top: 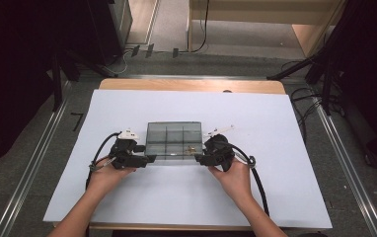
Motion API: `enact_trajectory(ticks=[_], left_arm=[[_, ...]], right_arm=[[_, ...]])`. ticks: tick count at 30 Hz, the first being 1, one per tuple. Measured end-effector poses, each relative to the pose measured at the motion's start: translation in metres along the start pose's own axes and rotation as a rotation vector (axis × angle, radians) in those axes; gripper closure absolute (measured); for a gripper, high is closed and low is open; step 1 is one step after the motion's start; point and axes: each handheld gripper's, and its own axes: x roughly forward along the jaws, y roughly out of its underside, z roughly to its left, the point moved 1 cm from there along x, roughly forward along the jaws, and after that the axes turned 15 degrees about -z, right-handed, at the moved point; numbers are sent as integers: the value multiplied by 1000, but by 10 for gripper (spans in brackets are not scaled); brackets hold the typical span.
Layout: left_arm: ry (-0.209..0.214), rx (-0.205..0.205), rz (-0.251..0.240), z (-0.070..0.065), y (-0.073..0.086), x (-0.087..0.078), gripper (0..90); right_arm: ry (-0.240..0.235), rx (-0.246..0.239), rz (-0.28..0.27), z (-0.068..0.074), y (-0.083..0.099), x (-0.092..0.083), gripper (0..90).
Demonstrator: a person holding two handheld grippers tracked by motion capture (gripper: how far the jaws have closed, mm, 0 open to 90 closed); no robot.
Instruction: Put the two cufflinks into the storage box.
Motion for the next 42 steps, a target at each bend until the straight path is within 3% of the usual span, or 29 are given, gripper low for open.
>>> enact_trajectory(ticks=[29, 42], left_arm=[[2, -10, 13, 1, 0, 0, 367], [2, -6, 0, -2, -11, -8, 361]], right_arm=[[-20, 9, 18, -3, 0, 0, 548], [-52, 14, -26, -8, -7, -14, 507]])
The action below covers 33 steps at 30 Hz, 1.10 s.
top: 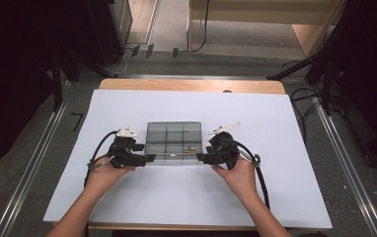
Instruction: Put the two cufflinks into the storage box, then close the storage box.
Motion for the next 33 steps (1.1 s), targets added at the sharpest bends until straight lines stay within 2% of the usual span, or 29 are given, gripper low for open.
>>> enact_trajectory(ticks=[1, 3, 8, 15, 18, 26, 33], left_arm=[[-5, -10, -1, 0, -1, -1, 360], [-18, 1, 11, -1, -4, -2, 358], [-20, -1, -7, 1, -9, -8, 358], [-44, -23, -27, 12, -9, -15, 358], [-51, -48, -28, 17, -10, -18, 358], [-65, -43, -18, 24, -12, -22, 358], [-80, -58, -14, 31, -13, -27, 358]], right_arm=[[-1, -1, -4, 0, -1, -2, 497], [-8, -4, -12, -2, -2, -4, 484], [-14, -3, -20, -5, -3, -9, 461], [-10, 0, -36, -11, -5, -15, 459], [0, 11, -43, -15, -5, -18, 457], [10, 21, -68, -23, -7, -25, 440], [35, 34, -77, -33, -8, -28, 433]])
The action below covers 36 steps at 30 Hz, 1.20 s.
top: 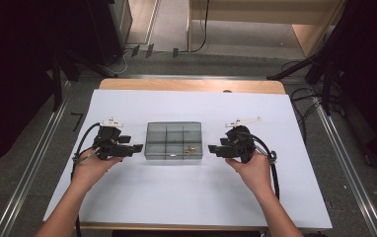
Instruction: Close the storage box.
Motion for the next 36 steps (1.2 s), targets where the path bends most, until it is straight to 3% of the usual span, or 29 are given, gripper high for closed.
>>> enact_trajectory(ticks=[15, 36], left_arm=[[-33, -25, 7, 17, 1, -5, 356], [-63, -41, -7, 34, 6, -6, 346]], right_arm=[[19, 36, -18, -21, 0, -5, 392], [108, 84, -26, -49, 2, -11, 361]])
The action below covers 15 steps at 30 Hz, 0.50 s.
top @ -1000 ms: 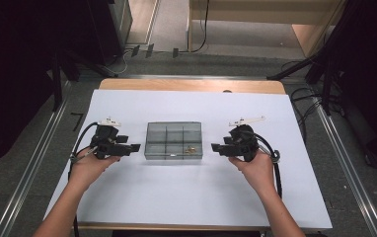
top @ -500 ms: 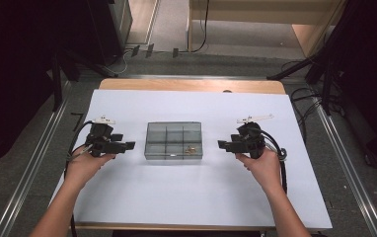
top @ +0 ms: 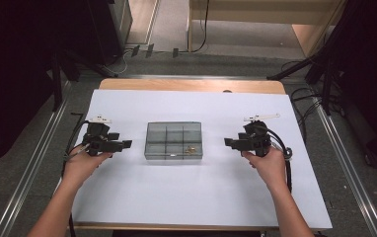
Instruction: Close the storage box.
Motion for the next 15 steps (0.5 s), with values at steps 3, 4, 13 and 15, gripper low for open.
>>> enact_trajectory(ticks=[3, 4, 13, 15], left_arm=[[-2, -3, 0, 1, 1, 1, 345], [-4, -4, 1, 1, 1, 1, 343], [-12, -7, 0, 3, 3, 3, 326], [-13, -3, 4, 4, 4, 4, 324]], right_arm=[[5, -3, 2, -2, 0, 0, 360], [8, -2, 2, -3, 0, 0, 359], [14, 2, 10, -4, 1, 1, 353], [14, -2, 10, -4, 1, 2, 352]])
